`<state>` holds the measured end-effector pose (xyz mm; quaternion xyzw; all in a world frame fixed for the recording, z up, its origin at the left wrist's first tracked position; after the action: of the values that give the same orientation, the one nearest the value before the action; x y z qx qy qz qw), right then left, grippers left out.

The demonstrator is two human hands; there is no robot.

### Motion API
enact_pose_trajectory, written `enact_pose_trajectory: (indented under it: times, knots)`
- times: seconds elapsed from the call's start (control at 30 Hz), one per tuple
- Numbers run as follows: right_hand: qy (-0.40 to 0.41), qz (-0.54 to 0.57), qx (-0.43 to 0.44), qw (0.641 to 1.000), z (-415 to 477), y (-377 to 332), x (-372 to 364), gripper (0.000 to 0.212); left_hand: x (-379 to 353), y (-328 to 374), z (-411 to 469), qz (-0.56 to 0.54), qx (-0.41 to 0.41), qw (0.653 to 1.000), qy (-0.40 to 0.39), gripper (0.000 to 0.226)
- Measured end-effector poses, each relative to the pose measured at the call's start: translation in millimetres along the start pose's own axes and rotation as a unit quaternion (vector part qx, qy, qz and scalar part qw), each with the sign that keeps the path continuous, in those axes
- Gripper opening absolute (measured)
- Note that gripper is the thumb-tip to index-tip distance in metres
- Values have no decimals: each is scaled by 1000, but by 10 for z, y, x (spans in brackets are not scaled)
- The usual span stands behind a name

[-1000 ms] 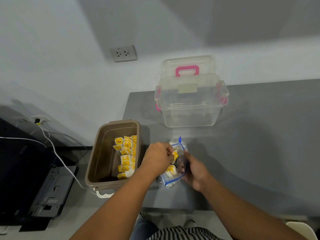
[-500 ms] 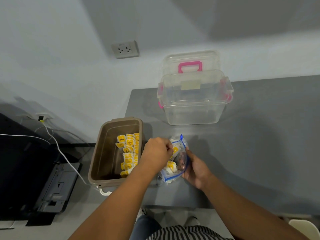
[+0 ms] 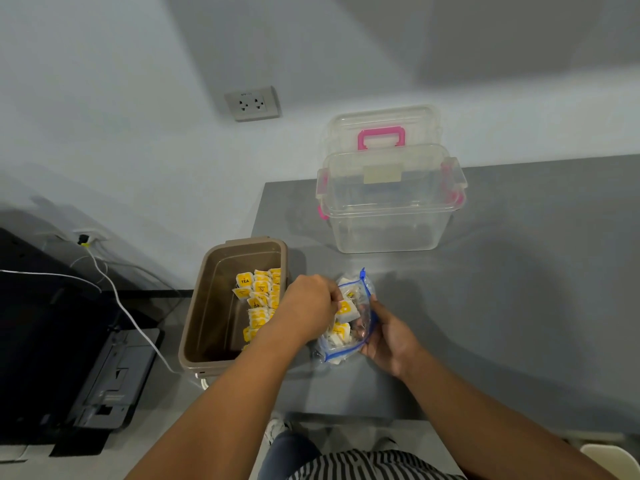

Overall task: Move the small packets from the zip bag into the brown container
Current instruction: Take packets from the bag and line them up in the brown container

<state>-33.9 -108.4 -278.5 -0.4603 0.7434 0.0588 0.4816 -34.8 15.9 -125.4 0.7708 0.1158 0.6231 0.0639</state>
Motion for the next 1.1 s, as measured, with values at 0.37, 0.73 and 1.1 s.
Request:
enact_pose_trajectory:
  times: [0.37,0.73,1.1]
  knots:
    - [33,11,-5,999,53,-12,-6,56,725,-201,-151,-95,3,989,118,8]
    - [36,-28,3,999,100,-4,-52,46,1326,-1051,-104,81,32,992,94,12]
    - [40,-39,18,998,115,-9,-8,50,687,-1369,289,288,-8,949,-126,16]
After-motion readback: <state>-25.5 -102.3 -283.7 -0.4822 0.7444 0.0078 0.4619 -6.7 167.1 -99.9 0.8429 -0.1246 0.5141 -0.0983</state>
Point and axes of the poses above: each hand's wrist, its own z-axis towards the middle knuckle, its own x-axis out of the back of the hand, y = z × x, the point moved 6 cm from there along z, towards the middle knuckle, and after that the axes turned 7 degrees about z, right-handed, at the moved point
